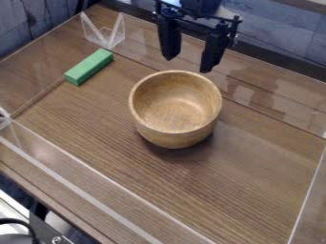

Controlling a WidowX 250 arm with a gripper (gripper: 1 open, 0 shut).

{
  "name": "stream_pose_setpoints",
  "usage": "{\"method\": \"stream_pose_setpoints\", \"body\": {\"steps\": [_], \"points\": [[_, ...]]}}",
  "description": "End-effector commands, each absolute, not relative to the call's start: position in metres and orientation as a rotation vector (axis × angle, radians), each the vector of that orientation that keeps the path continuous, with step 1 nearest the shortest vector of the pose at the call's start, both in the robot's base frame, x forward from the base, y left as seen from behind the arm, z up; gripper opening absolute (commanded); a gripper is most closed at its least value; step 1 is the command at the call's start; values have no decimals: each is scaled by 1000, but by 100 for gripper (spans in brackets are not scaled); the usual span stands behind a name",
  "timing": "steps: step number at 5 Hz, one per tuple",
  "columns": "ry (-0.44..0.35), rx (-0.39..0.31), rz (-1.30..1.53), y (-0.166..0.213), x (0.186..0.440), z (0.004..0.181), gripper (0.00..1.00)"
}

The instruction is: Put green stick into wooden bowl

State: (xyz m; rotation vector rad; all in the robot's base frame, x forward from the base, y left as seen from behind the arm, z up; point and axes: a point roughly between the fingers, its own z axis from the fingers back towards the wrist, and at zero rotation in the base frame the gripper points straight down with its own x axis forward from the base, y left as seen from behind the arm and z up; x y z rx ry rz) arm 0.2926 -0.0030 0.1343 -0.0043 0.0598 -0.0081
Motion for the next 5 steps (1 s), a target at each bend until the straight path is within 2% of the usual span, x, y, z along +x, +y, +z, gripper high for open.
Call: {"method": "stream_pose_setpoints", "body": {"steps": [1, 3, 5], "points": [[60, -9, -27, 11, 291, 139, 100], [27, -9, 8, 90, 290, 125, 100], [6, 3, -38, 163, 293, 93, 100]]}}
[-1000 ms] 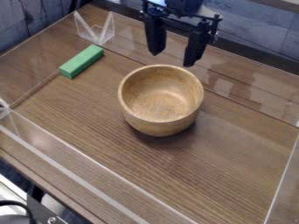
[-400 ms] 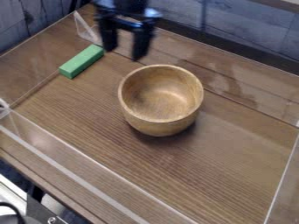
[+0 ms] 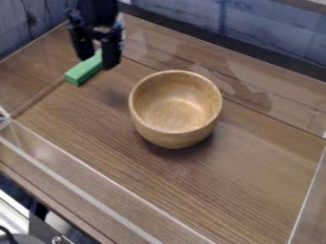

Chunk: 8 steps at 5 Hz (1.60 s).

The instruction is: Put green stick into wooden bowl

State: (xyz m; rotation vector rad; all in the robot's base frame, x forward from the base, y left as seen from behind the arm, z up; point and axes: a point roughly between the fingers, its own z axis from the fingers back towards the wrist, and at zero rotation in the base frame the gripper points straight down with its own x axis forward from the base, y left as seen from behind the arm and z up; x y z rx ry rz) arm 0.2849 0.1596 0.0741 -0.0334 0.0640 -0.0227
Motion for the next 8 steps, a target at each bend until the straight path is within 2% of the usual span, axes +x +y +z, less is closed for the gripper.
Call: {"method": "stream_pose_setpoints", "body": {"steps": [1, 2, 3, 5, 7, 8], "points": [[0, 4, -38, 183, 301, 74, 100], [-6, 1, -8, 210, 310, 66, 100], [-11, -5, 21, 214, 319, 58, 100], [-18, -25, 120, 214, 330, 58, 100], [-13, -39, 13, 214, 337, 31, 100], [-15, -48, 45, 218, 336, 37, 100]]}}
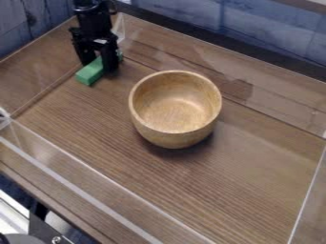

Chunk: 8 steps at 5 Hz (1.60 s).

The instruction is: Put green stick into wooden bowl

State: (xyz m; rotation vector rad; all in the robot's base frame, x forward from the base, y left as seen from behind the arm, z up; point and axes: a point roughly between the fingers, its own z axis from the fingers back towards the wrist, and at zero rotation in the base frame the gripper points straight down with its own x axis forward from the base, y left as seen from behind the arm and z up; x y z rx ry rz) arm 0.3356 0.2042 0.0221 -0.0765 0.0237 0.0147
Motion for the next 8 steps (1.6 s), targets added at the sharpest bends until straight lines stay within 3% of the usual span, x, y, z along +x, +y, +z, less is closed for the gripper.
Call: {"method": "stream_pose_setpoints", "body": {"steps": [1, 3, 4, 5, 7, 8], "points": [[-15, -56, 76, 222, 334, 43, 100], [-17, -67, 230, 230, 333, 35, 100], [-19, -71, 330, 231, 343, 39, 100], [-20, -72, 422, 231, 353, 43, 0], [-13, -75, 441, 223, 354, 46, 0], [-22, -96, 405, 220, 349, 71, 0]]}}
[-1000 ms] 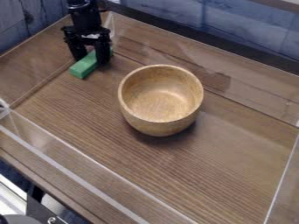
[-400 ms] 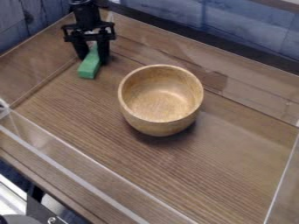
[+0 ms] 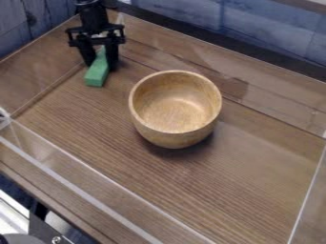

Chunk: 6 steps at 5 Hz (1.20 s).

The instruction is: Put green stick into wooden bowl

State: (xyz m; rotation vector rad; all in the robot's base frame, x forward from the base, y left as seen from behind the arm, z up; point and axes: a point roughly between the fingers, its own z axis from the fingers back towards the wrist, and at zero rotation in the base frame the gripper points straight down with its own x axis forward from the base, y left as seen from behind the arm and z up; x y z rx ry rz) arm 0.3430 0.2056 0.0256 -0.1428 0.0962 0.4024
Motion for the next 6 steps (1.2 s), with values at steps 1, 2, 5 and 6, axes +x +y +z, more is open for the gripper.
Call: {"method": "stream_pose_setpoints", "body": {"steps": [1, 2, 5, 6], "points": [[-33, -116, 391, 211, 344, 88, 0], [-58, -153, 348, 192, 341, 118, 0], [-20, -183, 89, 98, 335, 122, 0], [-3, -178, -22, 69, 332, 113, 0]]}}
